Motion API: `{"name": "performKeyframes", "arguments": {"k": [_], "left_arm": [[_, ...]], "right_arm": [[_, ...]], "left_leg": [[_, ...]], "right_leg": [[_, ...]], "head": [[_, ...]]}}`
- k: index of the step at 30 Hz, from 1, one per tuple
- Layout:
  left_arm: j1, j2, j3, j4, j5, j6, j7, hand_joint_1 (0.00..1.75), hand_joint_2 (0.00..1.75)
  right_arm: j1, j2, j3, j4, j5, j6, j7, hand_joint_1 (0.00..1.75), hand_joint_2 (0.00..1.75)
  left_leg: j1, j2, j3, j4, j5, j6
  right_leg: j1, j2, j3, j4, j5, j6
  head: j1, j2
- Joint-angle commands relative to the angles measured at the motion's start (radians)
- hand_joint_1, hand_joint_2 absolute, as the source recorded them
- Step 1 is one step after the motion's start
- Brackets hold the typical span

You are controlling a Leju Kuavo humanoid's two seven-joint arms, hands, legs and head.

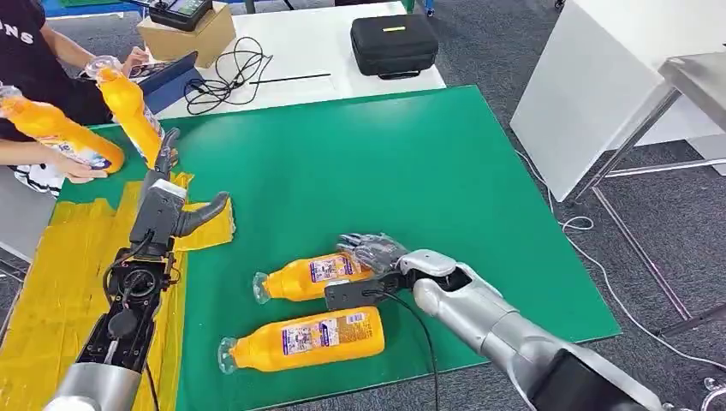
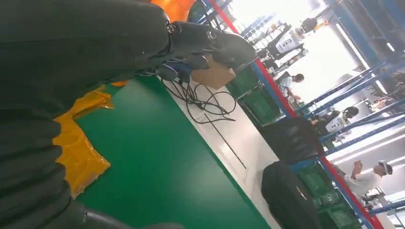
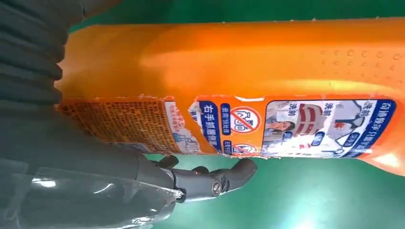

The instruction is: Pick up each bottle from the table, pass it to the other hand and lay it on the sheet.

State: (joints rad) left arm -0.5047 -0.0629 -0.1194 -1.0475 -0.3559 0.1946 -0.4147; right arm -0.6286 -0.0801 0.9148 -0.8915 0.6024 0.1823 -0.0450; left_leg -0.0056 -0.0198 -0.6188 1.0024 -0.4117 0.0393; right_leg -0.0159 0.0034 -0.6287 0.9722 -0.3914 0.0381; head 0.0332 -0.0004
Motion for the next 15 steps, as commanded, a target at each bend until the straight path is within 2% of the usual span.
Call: {"name": "performKeyframes", "arguments": {"k": [1,2,3,4,5,15], "left_arm": [[-0.034,0.001,-0.011,0.056,0.004,0.007,0.001,0.00,1.75],[-0.031,0.002,-0.012,0.057,0.006,0.011,-0.001,0.00,1.75],[-0.027,0.003,-0.013,0.056,0.009,0.015,-0.002,0.00,1.75],[-0.024,0.004,-0.014,0.055,0.010,0.016,-0.003,0.00,1.75],[-0.024,0.004,-0.014,0.056,0.011,0.014,-0.003,0.00,1.75],[-0.033,-0.007,-0.011,0.075,0.007,0.008,-0.007,0.00,1.75]], "right_arm": [[-0.038,0.030,0.093,0.168,0.043,-0.052,0.026,0.00,1.75],[-0.037,0.037,0.105,0.190,0.073,-0.083,0.039,0.05,1.75],[-0.035,0.048,0.114,0.215,0.104,-0.123,0.056,1.05,1.75],[-0.033,0.055,0.115,0.235,0.120,-0.142,0.061,1.69,1.75],[-0.030,0.059,0.114,0.245,0.128,-0.152,0.064,1.75,1.75],[0.000,0.062,0.060,0.253,0.157,-0.211,0.073,1.75,1.75]], "left_leg": [[0.001,0.001,0.004,0.000,-0.001,-0.001],[0.002,0.001,0.007,0.000,-0.003,-0.003],[0.001,0.000,0.004,-0.001,-0.001,-0.002],[0.002,0.001,0.008,0.000,-0.003,-0.003],[0.001,0.001,0.006,-0.001,-0.002,-0.002],[0.002,0.001,0.009,-0.001,-0.002,-0.002]], "right_leg": [[0.001,-0.001,0.004,-0.001,-0.001,-0.001],[0.002,-0.001,0.008,-0.001,-0.003,-0.002],[0.001,-0.001,0.005,-0.001,-0.001,-0.001],[0.002,-0.001,0.008,-0.001,-0.003,-0.002],[0.002,0.000,0.007,-0.002,-0.002,-0.002],[0.002,-0.002,0.009,-0.002,-0.002,-0.002]], "head": [[0.000,0.000],[0.000,0.000],[0.000,0.000],[0.000,0.000],[0.000,0.000],[0.000,0.000]]}}
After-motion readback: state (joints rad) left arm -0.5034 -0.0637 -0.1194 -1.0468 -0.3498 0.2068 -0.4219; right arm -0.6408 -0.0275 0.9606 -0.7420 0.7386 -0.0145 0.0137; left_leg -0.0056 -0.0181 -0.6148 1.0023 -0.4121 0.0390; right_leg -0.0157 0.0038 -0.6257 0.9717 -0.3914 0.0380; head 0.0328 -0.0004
